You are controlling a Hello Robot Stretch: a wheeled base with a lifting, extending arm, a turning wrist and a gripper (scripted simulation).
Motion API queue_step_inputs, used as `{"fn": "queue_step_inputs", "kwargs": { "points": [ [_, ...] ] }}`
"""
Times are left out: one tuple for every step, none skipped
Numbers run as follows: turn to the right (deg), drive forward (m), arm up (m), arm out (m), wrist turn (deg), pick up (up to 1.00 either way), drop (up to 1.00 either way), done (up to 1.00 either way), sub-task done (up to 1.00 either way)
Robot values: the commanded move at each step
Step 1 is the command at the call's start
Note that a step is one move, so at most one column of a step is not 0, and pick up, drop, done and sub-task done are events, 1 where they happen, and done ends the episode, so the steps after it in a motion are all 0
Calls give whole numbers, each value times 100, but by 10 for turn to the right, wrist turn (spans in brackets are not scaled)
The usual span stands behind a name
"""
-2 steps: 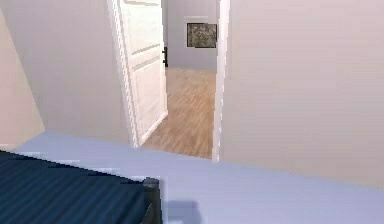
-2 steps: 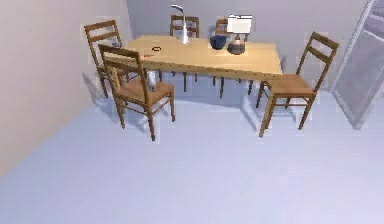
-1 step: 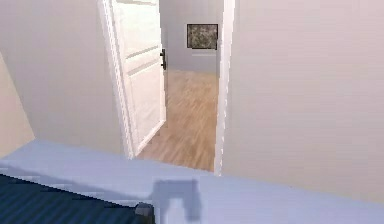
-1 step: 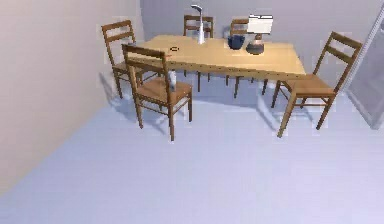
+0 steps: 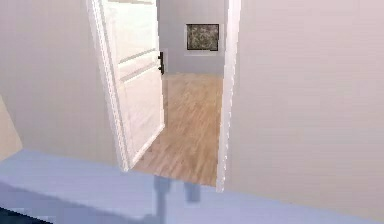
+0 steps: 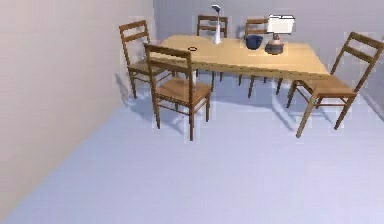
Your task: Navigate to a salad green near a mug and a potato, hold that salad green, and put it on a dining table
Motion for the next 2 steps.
{"fn": "queue_step_inputs", "kwargs": {
  "points": [
    [240,0,0,0,0,0,0,0,0],
    [0,90,0,0,0,0,0,0,0]
  ]
}}
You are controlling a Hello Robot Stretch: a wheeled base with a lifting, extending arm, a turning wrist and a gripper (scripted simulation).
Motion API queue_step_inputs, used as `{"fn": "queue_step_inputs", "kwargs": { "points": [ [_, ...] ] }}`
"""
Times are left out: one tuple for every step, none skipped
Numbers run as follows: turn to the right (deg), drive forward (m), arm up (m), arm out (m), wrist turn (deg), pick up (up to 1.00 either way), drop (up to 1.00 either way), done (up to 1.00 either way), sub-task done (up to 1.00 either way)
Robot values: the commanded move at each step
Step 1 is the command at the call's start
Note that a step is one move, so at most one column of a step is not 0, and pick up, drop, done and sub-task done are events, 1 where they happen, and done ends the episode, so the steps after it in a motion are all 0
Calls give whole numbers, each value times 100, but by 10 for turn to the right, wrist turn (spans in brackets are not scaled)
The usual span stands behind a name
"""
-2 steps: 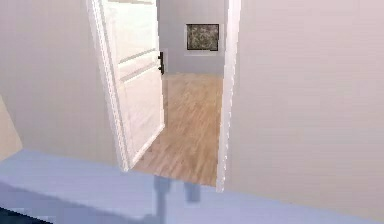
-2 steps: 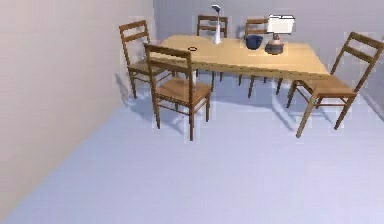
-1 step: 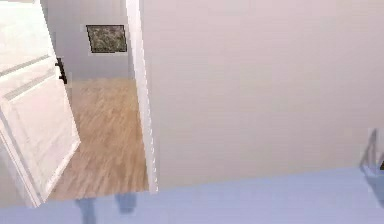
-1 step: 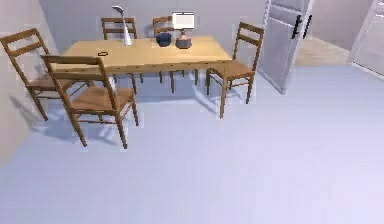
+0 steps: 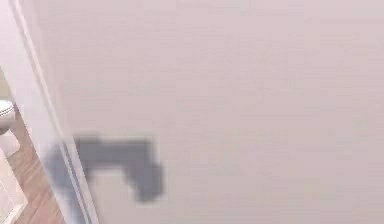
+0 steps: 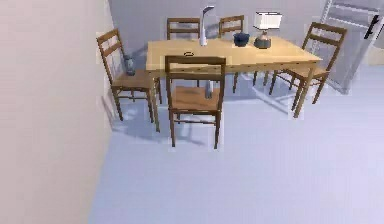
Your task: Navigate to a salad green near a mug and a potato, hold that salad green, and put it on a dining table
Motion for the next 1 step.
{"fn": "queue_step_inputs", "kwargs": {
  "points": [
    [-450,0,0,0,0,0,0,0,0]
  ]
}}
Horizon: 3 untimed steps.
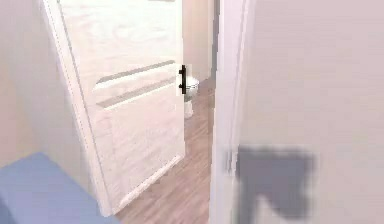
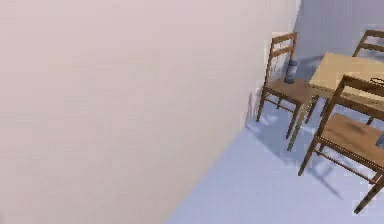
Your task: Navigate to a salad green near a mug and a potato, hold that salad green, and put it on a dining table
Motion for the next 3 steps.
{"fn": "queue_step_inputs", "kwargs": {
  "points": [
    [-240,0,0,0,0,0,0,0,0],
    [0,65,0,0,0,0,0,0,0],
    [450,0,0,0,0,0,0,0,0]
  ]
}}
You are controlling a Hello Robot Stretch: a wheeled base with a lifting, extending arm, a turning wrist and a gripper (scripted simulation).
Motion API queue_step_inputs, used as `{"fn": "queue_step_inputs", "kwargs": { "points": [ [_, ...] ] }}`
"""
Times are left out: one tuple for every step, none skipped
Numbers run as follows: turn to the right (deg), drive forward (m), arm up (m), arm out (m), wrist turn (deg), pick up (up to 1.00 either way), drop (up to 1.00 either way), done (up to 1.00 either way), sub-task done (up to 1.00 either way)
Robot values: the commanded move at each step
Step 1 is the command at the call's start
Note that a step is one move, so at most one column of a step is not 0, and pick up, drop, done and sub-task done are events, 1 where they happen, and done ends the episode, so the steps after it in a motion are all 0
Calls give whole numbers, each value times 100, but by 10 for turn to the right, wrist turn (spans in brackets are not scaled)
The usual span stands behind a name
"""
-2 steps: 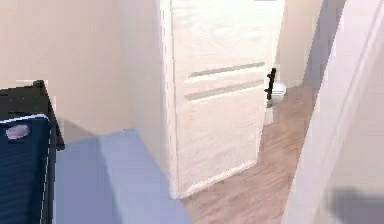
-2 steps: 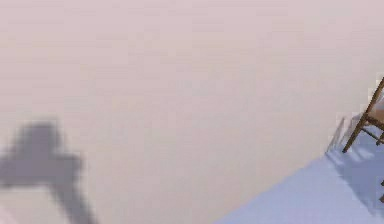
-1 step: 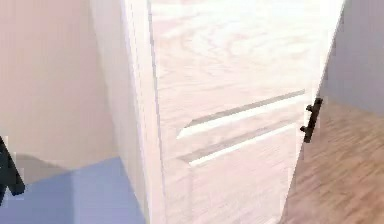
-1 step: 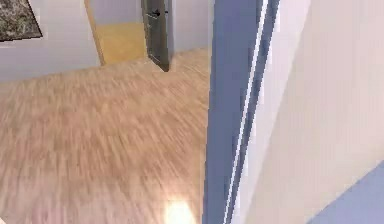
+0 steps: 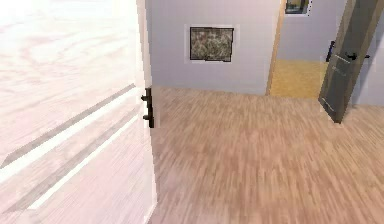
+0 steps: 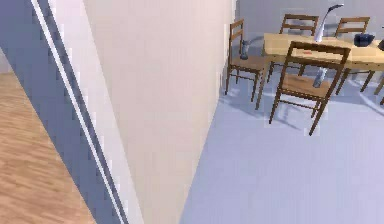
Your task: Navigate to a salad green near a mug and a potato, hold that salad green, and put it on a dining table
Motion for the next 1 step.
{"fn": "queue_step_inputs", "kwargs": {
  "points": [
    [60,0,0,0,0,0,0,0,0]
  ]
}}
